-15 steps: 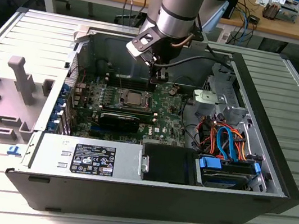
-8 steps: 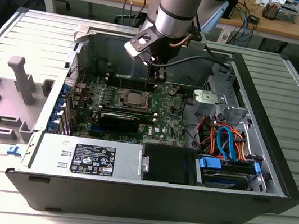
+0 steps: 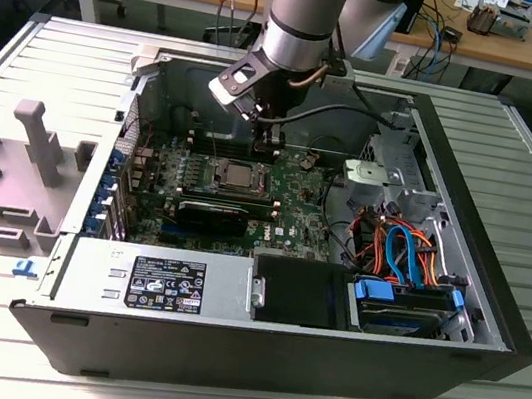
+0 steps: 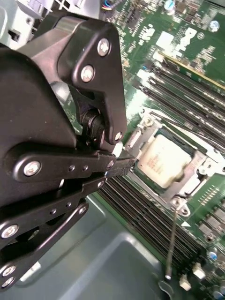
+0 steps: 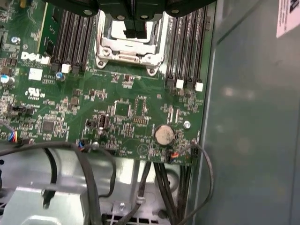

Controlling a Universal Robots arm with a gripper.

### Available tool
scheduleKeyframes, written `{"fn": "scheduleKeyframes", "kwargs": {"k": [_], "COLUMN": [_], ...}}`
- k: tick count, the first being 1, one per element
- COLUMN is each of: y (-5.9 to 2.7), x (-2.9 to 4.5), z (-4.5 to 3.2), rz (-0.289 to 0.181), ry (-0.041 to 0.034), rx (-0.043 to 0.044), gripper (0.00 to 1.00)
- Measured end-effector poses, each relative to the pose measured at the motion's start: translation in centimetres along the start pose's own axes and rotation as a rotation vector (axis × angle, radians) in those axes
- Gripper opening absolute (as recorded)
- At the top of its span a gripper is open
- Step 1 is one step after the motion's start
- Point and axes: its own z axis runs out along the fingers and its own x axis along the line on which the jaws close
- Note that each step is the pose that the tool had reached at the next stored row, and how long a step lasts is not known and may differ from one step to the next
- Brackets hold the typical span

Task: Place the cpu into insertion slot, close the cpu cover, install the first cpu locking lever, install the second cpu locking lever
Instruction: 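Close the cpu cover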

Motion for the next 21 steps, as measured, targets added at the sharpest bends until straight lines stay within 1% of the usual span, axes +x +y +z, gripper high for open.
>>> {"fn": "scheduleKeyframes", "kwargs": {"k": [5, 6, 9, 10, 14, 21], "y": [-1.06, -1.54, -2.58, -2.73, -2.85, -3.11], "x": [0.12, 0.18, 0.31, 0.33, 0.31, 0.31], "z": [0.96, 1.23, 1.75, 1.95, 2.78, 3.76], "rz": [0.0, 0.0, 0.0, 0.0, 0.0, 0.0], "ry": [-0.0001, -0.0001, -0.0001, -0.0001, -0.0001, -0.0001], "rx": [0.0001, 0.0, -0.0001, -0.0001, -0.0001, -0.0001], "gripper": [0.11, 0.11, 0.11, 0.11, 0.11, 0.11]}}
